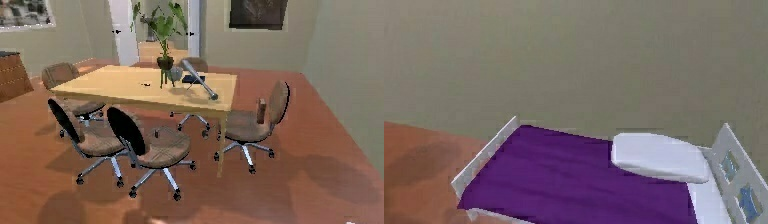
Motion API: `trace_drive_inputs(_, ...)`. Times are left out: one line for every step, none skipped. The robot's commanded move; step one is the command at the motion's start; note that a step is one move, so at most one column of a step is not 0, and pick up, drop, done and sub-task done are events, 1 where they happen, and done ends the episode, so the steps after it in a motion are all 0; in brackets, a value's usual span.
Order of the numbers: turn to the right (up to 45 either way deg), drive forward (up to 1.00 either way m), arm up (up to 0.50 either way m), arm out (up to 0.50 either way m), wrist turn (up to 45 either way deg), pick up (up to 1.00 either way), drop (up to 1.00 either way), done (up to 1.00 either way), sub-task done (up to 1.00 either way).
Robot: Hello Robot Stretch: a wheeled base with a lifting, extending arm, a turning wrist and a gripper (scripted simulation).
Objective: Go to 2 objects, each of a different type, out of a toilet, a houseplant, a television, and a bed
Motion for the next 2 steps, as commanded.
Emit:
trace_drive_inputs(0.0,0.65,0.0,0.0,0.0,0.0,0.0,0.0,0.0)
trace_drive_inputs(-9.0,0.0,0.0,0.0,0.0,0.0,0.0,0.0,0.0)
